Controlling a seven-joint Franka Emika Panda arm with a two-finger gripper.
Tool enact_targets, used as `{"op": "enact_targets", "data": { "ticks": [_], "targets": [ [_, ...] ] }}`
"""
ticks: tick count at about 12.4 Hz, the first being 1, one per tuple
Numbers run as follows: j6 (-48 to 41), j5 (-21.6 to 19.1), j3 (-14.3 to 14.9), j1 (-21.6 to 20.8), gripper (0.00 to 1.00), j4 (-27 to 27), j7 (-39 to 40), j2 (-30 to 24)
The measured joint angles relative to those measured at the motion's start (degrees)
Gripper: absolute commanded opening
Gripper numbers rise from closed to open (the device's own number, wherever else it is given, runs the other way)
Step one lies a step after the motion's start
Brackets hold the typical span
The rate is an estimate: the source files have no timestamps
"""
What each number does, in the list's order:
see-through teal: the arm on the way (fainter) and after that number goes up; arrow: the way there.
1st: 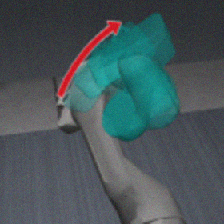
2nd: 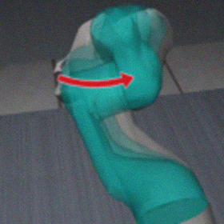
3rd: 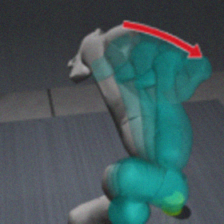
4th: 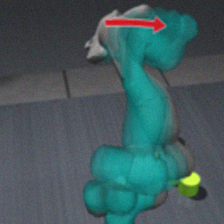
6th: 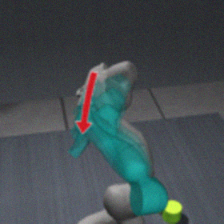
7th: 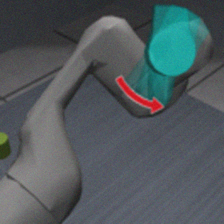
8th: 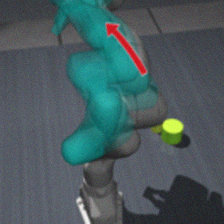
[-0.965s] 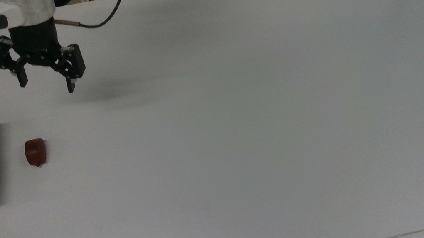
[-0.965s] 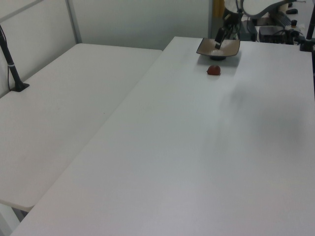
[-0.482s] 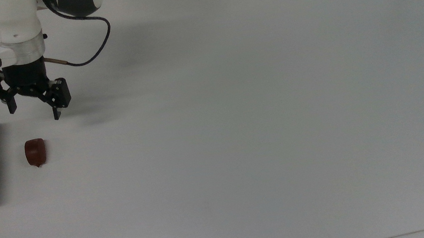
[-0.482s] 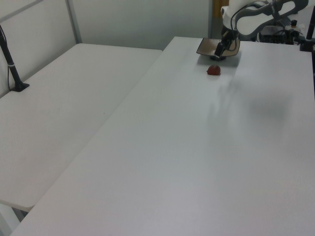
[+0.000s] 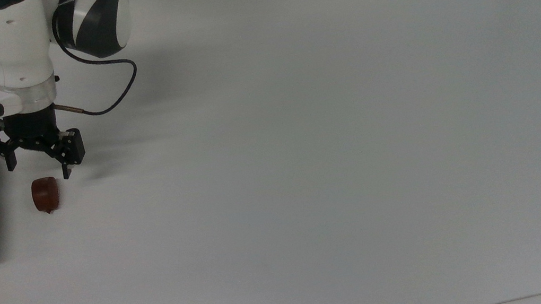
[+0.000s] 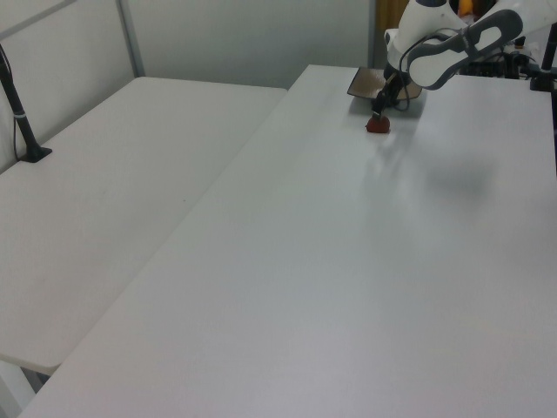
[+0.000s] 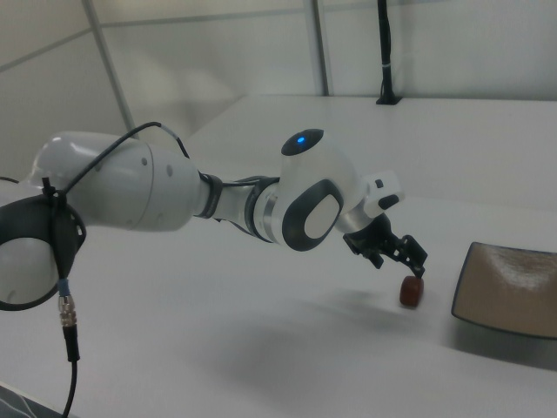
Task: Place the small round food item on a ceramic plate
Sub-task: 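Lower the gripper over the red food item and close on it, then lift the held food item and carry it over the brown plate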
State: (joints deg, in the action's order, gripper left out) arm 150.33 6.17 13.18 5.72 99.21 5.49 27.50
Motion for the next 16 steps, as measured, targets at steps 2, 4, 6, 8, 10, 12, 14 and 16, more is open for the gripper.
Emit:
{"op": "enact_targets", "data": {
  "ticks": [2, 4, 6, 8, 10, 12, 14, 16],
  "targets": [
    [0.64, 0.0, 0.0, 0.19, 1.0, -2.54, 0.0, 3.04],
    [2.27, 0.0, 0.0, 0.19, 1.0, -3.29, 0.0, 4.75],
    [2.72, 0.0, 0.0, 0.2, 1.0, -3.66, 0.0, 6.01],
    [3.58, 0.0, 0.0, 0.2, 1.0, -4.2, 0.0, 7.01],
    [5.34, 0.0, -0.01, 0.28, 1.0, -4.46, 0.0, 7.96],
    [5.71, 0.0, 0.0, 0.63, 1.0, -4.47, 0.02, 8.28],
    [5.71, 0.0, 0.0, 0.89, 0.88, -4.48, 0.11, 8.79],
    [5.94, 0.0, -0.04, 0.89, 0.32, -4.58, 0.16, 9.52]
  ]
}}
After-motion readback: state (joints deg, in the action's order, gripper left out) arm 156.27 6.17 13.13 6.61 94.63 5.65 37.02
